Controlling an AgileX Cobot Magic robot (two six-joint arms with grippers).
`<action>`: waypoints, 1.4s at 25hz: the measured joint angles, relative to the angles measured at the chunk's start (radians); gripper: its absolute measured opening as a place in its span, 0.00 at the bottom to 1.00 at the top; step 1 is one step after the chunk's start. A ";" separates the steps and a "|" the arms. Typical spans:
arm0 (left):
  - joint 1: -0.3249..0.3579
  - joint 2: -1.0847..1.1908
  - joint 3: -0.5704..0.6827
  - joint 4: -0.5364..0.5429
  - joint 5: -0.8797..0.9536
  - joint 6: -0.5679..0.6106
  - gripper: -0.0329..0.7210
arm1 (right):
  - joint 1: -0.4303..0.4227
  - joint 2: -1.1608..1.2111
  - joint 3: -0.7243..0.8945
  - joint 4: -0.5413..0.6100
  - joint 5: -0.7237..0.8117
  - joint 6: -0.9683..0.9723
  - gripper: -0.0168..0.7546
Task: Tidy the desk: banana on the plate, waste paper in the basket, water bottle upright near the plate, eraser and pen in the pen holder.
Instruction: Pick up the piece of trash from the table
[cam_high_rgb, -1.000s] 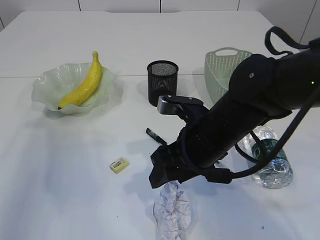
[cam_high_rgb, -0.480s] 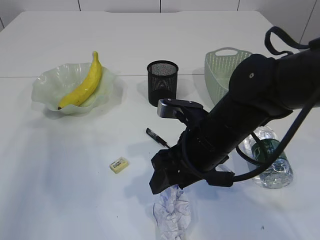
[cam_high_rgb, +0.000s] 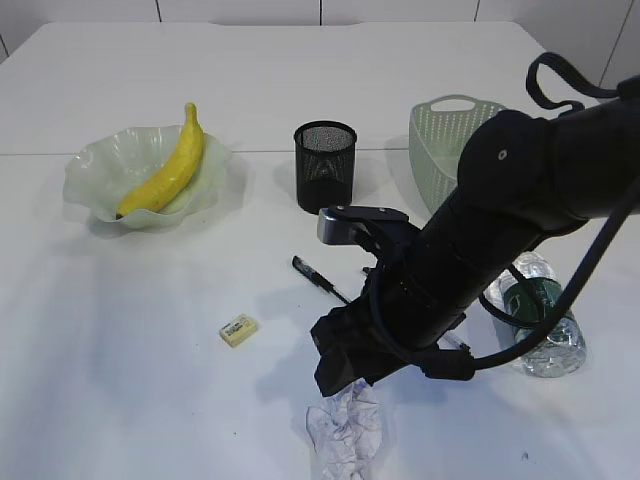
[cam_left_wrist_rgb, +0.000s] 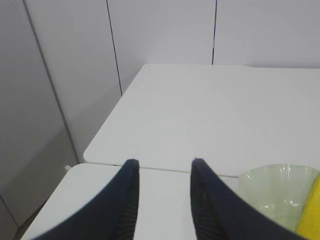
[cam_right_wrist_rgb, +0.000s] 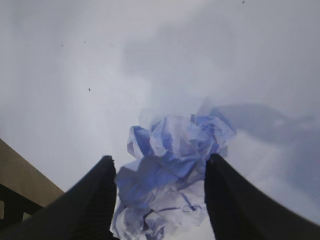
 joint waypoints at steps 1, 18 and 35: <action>0.000 0.000 0.000 0.000 0.000 0.000 0.36 | 0.000 0.000 0.000 0.000 0.002 0.000 0.56; 0.000 0.000 0.000 0.000 -0.013 0.000 0.36 | 0.000 0.000 0.000 -0.005 0.002 0.001 0.23; 0.000 0.000 0.000 0.000 -0.015 0.000 0.36 | 0.000 0.000 0.000 -0.042 -0.040 0.001 0.01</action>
